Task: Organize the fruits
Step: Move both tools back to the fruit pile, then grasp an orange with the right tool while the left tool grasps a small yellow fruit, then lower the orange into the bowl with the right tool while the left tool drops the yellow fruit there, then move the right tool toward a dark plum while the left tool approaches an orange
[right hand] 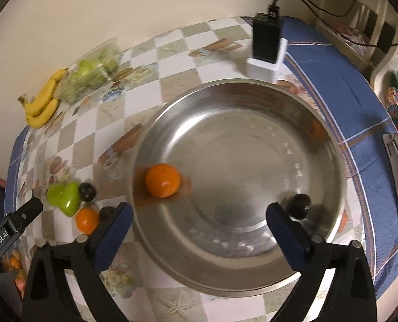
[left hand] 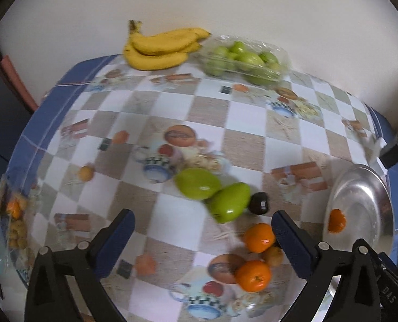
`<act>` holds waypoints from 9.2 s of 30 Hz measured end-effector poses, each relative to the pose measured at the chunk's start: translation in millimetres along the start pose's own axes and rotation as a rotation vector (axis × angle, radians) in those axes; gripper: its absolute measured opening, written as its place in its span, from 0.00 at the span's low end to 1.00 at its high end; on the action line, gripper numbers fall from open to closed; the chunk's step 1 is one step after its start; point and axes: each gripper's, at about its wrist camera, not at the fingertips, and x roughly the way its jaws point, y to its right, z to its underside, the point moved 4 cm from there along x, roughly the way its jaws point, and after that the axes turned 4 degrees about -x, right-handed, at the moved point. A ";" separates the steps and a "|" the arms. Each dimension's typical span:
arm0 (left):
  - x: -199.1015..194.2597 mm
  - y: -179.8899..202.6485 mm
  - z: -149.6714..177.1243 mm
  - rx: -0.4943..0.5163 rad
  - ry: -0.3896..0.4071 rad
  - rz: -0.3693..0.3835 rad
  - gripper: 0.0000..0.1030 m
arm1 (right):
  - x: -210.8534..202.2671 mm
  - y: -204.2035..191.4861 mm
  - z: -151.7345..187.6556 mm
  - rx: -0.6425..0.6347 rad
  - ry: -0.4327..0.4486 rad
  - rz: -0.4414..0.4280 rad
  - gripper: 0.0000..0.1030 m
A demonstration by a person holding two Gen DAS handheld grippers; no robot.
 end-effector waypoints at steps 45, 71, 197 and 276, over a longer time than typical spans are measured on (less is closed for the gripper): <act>63.6 -65.6 39.2 -0.162 -0.199 0.048 1.00 | 46.5 -128.2 56.0 -0.295 -0.168 -0.145 0.68; 57.8 -41.2 37.5 -0.167 -0.208 0.205 0.90 | 18.1 -113.2 40.2 -0.246 -0.118 -0.150 0.40; 29.3 51.3 45.2 -0.071 -0.137 0.177 0.68 | 5.0 54.0 -5.4 0.107 -0.040 0.060 0.64; 51.3 -17.5 3.8 -0.164 -0.162 0.302 0.85 | 38.1 -112.0 11.8 -0.300 -0.079 -0.139 0.45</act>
